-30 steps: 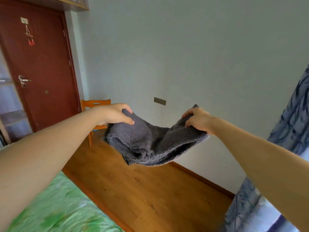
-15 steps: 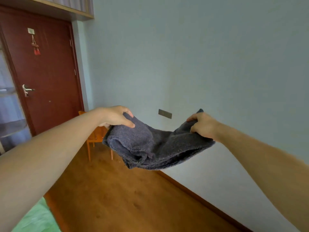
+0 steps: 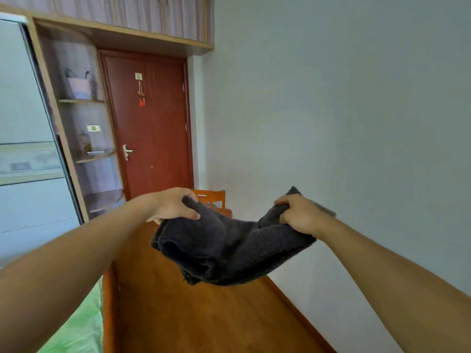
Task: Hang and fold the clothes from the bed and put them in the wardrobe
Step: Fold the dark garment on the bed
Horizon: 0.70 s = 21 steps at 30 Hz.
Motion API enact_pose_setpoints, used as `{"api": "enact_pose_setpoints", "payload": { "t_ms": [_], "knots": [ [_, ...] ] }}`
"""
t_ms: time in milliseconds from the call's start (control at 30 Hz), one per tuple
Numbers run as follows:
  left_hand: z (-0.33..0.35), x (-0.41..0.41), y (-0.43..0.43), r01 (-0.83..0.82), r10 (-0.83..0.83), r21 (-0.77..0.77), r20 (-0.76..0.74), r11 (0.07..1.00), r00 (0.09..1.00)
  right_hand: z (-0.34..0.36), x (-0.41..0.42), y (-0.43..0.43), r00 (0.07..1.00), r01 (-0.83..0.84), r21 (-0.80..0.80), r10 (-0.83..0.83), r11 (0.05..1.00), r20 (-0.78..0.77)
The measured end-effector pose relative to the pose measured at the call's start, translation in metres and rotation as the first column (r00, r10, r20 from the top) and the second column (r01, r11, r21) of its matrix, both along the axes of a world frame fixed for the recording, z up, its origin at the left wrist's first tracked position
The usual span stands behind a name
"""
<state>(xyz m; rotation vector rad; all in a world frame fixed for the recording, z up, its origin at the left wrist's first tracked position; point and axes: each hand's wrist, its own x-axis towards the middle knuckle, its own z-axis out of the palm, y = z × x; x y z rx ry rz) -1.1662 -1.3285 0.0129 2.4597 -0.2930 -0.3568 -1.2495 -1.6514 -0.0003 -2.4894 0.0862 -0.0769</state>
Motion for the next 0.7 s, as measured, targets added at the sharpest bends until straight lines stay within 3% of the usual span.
{"api": "enact_pose_setpoints", "payload": {
  "t_ms": [200,400,700],
  "knots": [
    [-0.004,0.09,0.016,-0.194,0.194,0.002,-0.034,0.981,0.98,-0.007,0.157,0.008,0.977,-0.205,-0.012,0.206,0.979,0.064],
    [0.009,0.187,0.032,-0.357,0.356,0.019,0.025,0.934,0.934,0.009,0.324,0.02,0.917,-0.397,0.028,0.396,0.917,0.04],
    [0.007,0.302,0.12,-0.558,0.549,0.025,0.143,0.83,0.823,0.018,0.521,0.133,0.798,-0.601,0.034,0.599,0.798,0.065]
  ]
}}
